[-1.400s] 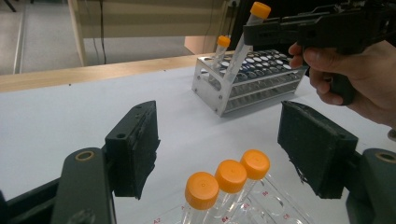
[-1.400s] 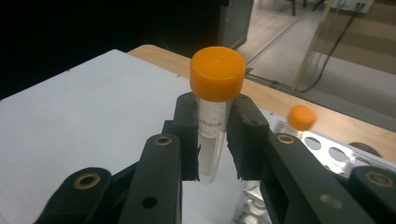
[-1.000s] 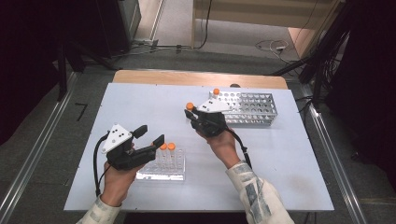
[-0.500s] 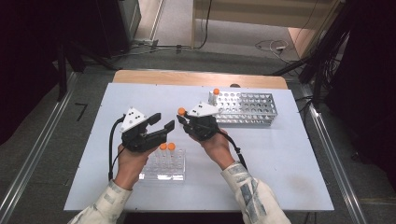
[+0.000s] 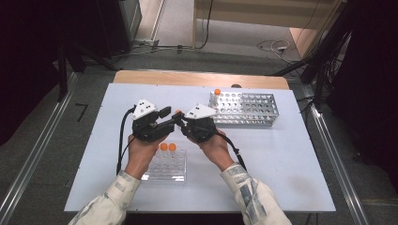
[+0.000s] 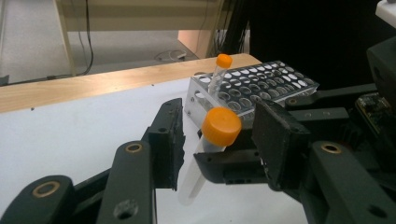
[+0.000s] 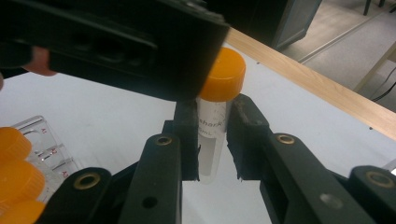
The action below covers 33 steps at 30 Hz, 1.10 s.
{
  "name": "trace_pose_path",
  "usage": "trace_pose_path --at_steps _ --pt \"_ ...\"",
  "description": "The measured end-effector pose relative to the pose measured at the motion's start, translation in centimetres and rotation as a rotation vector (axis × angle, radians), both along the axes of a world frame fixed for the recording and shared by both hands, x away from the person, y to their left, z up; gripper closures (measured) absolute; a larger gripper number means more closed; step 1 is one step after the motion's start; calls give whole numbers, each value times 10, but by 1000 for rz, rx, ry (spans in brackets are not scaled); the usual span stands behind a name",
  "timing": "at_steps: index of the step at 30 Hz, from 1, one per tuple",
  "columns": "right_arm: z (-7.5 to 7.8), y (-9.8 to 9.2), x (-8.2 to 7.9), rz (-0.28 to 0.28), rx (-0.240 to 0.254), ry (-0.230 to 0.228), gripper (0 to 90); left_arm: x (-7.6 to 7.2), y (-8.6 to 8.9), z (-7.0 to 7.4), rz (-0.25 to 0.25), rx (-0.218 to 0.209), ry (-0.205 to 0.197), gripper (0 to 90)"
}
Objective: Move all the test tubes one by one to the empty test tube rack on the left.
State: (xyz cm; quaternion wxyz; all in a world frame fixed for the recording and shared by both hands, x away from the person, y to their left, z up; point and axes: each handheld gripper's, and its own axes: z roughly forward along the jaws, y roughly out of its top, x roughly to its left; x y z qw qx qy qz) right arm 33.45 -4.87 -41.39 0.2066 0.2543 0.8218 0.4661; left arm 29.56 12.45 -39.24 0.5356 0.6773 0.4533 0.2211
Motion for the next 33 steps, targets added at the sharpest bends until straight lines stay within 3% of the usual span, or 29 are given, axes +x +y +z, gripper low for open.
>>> trace_pose_path --at_steps 23,33 --pt "6 1 -3 16 26 -1 725 2 -7 4 0 59 2 678" --pt "7 0 -3 20 29 1 716 2 -6 5 0 58 6 697"
